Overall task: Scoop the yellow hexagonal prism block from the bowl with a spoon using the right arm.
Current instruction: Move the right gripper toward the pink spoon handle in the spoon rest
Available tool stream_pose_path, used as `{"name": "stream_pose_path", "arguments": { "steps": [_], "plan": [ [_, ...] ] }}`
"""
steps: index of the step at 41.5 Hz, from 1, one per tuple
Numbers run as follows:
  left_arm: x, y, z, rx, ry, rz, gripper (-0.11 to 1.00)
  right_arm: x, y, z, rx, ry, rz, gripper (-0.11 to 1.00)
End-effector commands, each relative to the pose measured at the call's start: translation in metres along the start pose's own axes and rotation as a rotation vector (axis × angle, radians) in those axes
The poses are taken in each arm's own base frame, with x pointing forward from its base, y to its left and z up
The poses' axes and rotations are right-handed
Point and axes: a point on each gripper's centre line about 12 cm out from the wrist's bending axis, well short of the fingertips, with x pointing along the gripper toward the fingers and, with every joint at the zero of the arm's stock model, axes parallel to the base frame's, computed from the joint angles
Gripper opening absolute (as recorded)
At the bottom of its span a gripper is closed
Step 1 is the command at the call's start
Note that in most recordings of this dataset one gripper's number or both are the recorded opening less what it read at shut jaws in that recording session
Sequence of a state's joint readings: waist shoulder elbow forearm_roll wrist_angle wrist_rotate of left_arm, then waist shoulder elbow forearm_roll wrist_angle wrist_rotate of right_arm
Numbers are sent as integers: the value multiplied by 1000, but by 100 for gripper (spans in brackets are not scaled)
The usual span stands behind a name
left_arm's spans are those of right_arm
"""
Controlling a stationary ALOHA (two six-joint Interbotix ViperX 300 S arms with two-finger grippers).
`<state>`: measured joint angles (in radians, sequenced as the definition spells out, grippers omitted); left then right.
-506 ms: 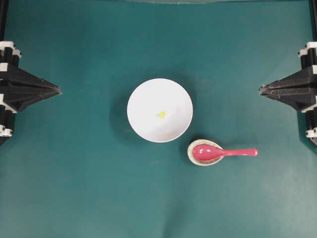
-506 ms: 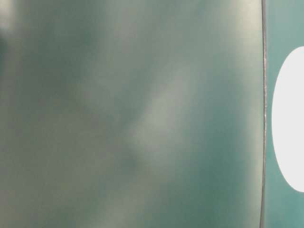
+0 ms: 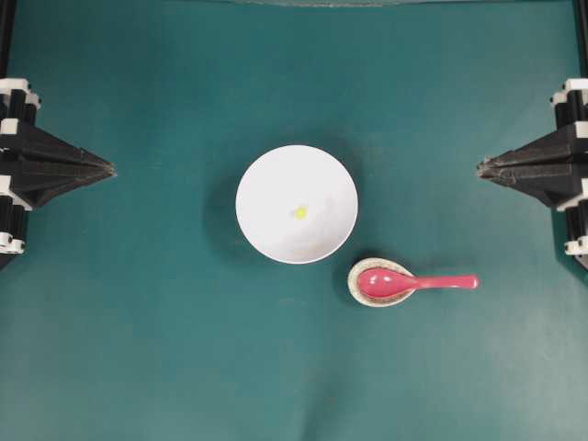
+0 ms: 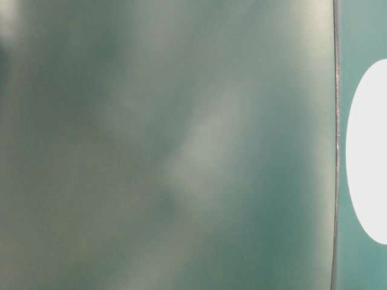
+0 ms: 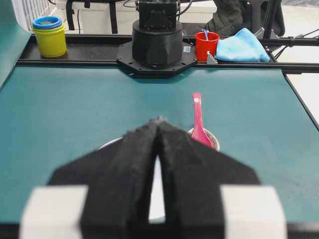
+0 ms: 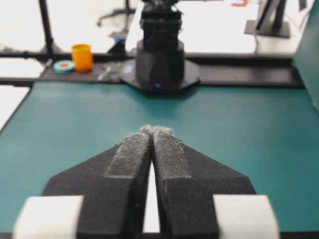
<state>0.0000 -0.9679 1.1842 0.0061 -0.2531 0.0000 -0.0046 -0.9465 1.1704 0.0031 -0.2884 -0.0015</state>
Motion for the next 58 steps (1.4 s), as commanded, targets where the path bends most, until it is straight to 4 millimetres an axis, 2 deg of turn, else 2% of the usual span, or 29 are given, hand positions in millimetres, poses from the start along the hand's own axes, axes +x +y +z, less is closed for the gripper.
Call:
{"name": "stream_pose_path", "arguments": {
  "steps": [1,7,11,25,37,45,58],
  "plan": [
    [3,0,10,5,-25,1,0,2,0,5,1,-12,-2,19],
    [3,0,11,5,-26,1,0,3,0,0,0,5,-1,53],
    [3,0,10,3,-23,1,0,6,0,-5,5,26,-1,62],
    [3,0,10,5,-23,1,0,19,2,-45,59,115,3,60],
    [3,0,10,3,-23,1,0,15,6,-83,97,89,22,60],
    [3,0,10,2,-23,1,0,13,18,-105,121,93,69,60],
    [3,0,9,2,-20,1,0,19,36,-130,160,114,107,60]
  ]
}}
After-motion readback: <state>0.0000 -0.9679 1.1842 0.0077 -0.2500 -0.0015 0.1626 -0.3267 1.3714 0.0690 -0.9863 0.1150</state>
